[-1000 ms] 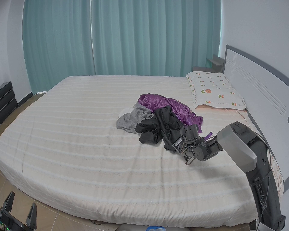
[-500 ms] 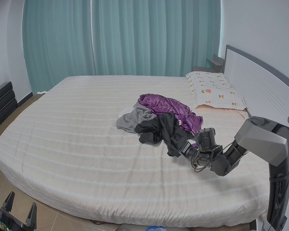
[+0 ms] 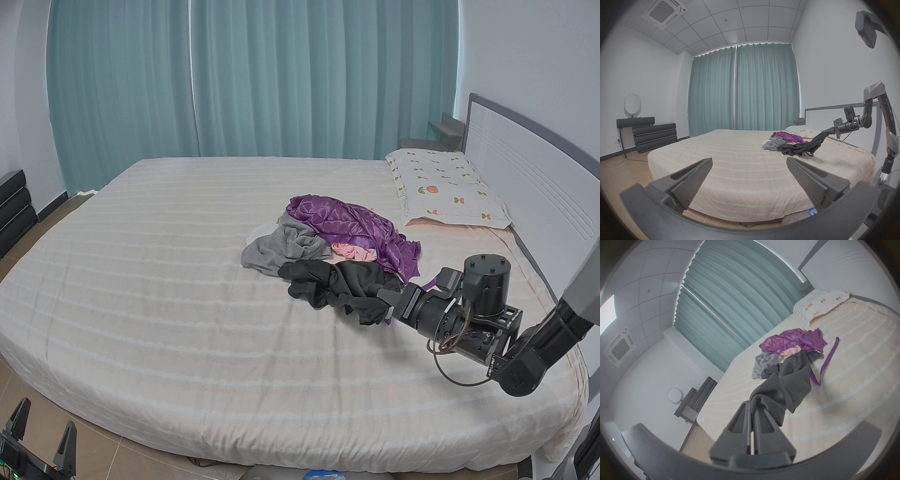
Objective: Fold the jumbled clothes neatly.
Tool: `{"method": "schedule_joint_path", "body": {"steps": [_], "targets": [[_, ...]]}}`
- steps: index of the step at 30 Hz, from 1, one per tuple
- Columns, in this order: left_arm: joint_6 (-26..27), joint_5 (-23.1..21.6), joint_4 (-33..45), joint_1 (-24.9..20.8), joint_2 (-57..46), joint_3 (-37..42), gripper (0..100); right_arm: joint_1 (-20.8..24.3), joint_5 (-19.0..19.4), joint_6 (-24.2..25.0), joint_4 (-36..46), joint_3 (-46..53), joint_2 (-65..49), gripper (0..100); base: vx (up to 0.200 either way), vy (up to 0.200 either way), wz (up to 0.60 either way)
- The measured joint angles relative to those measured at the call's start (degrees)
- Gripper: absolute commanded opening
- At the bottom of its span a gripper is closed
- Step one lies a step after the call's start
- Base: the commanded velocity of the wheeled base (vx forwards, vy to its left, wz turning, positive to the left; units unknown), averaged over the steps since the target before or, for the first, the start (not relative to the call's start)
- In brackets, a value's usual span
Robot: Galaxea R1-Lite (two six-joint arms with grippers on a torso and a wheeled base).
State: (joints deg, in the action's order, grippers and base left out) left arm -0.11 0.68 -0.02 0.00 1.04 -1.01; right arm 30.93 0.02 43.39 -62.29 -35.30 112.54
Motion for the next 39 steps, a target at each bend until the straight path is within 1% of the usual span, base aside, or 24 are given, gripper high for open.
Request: {"method": "schedule_joint_path", "body": {"steps": [4, 11, 17, 19, 22, 25, 27, 39], "targets": [[0.2, -0.1, 0.0, 0.0, 0.0, 0.0, 100, 0.7, 0.0, -0.7, -0.2, 1.1, -4.1, 0, 0.000, 0.000, 0.00], [3.0, -0.7, -0.1, 0.0, 0.0, 0.0, 100, 2.8, 0.0, -2.3, 0.1, 2.5, -9.6, 0, 0.000, 0.000, 0.00], [2.2, -0.8, -1.2, 0.0, 0.0, -0.2, 100, 3.4, -0.1, -2.5, 0.0, 3.4, -11.6, 0, 0.000, 0.000, 0.00], [1.1, -1.1, -1.8, -0.1, 0.1, -1.8, 100, 3.5, -0.1, -2.5, 0.0, 3.6, -11.9, 0, 0.000, 0.000, 0.00], [0.4, -2.4, -2.1, -0.6, 1.8, -6.5, 100, 3.5, -0.1, -2.6, -0.1, 3.9, -12.3, 0, 0.000, 0.000, 0.00], [0.6, -4.1, -2.1, -1.1, 6.1, -11.8, 100, 3.5, -0.1, -2.7, -0.1, 4.2, -12.5, 0, 0.000, 0.000, 0.00], [0.4, -4.9, -2.1, -1.4, 9.5, -13.9, 100, 3.5, -0.2, -2.7, -0.2, 4.4, -12.7, 0, 0.000, 0.000, 0.00], [-0.8, -11.3, -4.1, -2.9, 33.1, -20.4, 100, 3.5, -0.2, -2.9, -0.2, 4.8, -13.2, 0, 0.000, 0.000, 0.00]]}}
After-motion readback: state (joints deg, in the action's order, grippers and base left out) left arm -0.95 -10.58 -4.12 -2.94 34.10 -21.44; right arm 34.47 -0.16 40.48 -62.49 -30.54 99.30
